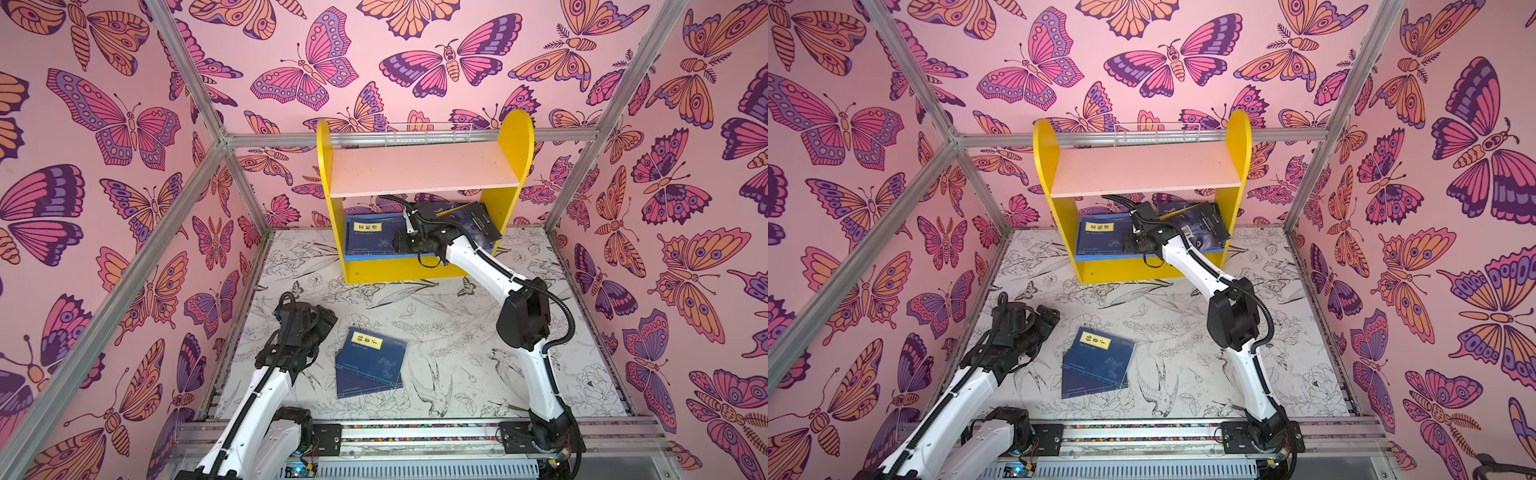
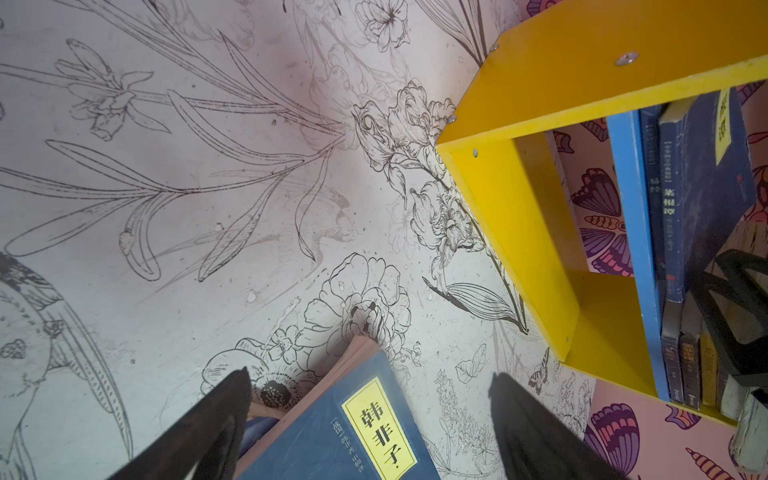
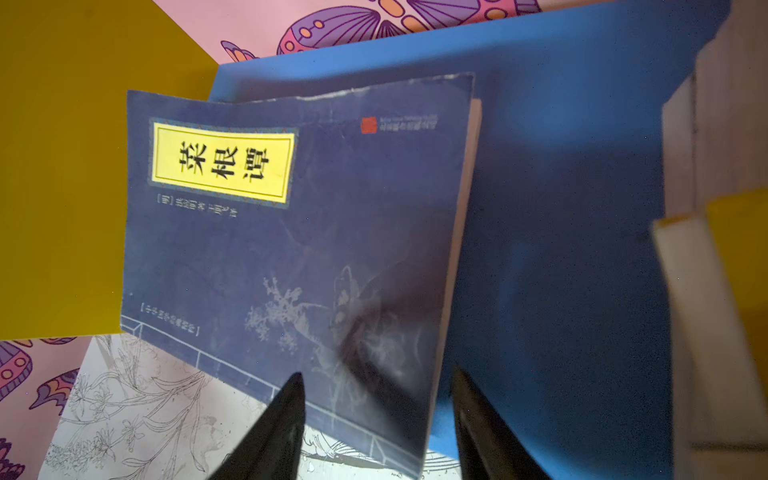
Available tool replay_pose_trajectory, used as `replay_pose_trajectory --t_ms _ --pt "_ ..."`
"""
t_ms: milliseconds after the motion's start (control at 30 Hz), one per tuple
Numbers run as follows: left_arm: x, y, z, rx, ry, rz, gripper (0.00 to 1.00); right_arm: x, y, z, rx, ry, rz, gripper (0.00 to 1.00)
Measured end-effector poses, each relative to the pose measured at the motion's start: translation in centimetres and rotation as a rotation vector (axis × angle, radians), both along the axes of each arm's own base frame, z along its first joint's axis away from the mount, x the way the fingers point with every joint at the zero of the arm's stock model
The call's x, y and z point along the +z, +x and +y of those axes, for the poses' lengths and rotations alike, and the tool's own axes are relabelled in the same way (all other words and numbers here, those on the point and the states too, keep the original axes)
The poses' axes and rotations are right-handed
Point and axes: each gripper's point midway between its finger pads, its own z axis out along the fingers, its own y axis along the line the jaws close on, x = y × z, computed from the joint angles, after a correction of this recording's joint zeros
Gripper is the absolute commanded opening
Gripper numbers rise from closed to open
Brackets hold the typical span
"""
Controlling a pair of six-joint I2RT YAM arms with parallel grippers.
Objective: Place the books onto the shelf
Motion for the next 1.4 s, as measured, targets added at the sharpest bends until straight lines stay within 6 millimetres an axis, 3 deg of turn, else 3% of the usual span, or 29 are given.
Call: replay_pose_trajectory --t_ms 367,933,1400 --pt "-0.1 0.0 -0.1 -0.003 -0.002 0.002 0.92 -0.3 1.5 1.1 0.001 0.014 -0.017 0.51" --pt "-0.7 0.0 -0.2 -0.008 -0.007 0.006 0.91 -0.5 1.8 2.5 0.033 0.075 -0.017 0.52" --pt "-0.6 0.1 -0.5 -0.019 -0.018 0.003 0.91 -0.4 1.8 2.5 0.097 0.019 -0.064 0.72"
